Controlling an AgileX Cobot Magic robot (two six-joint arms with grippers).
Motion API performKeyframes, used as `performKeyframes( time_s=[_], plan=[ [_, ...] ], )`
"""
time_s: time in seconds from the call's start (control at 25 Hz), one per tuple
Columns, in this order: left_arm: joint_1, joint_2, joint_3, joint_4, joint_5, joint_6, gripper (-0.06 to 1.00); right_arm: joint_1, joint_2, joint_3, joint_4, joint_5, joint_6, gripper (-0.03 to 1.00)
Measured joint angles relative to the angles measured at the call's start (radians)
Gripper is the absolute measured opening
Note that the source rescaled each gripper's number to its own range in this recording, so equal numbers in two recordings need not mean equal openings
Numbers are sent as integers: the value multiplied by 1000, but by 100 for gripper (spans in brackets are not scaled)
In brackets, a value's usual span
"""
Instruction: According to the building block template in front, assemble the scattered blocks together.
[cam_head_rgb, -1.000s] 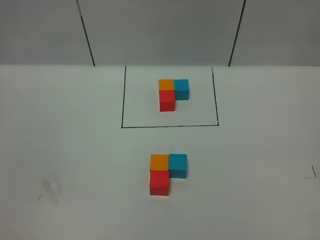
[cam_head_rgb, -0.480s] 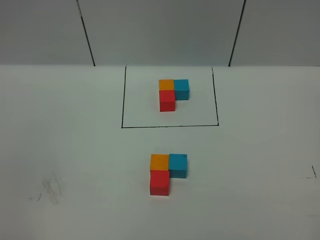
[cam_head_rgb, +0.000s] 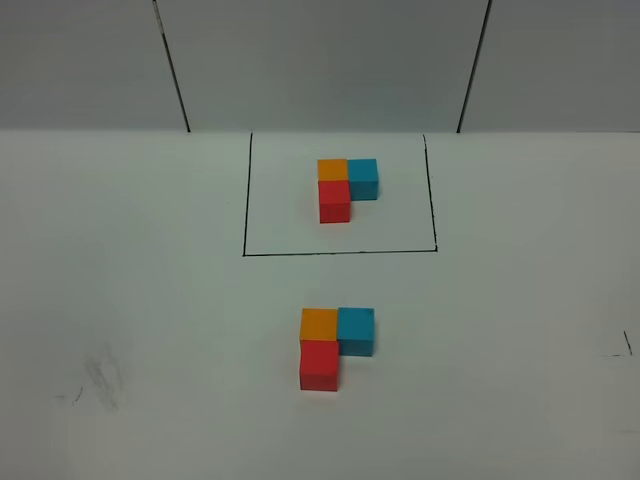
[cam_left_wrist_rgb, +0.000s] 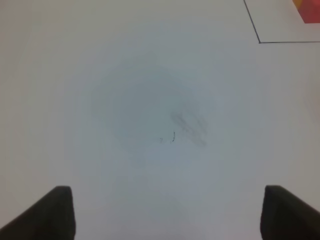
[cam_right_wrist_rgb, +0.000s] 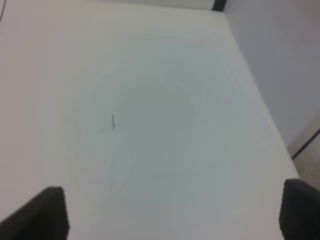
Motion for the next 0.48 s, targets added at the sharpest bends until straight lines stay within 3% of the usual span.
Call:
performKeyframes(
  time_s=[0.2,0.48],
  plan=[
    [0,0,0,0,0,1,65,11,-3,80,68,-11,15,72],
    [0,0,0,0,0,1,65,19,-4,119,67,-102,42,72]
  ],
)
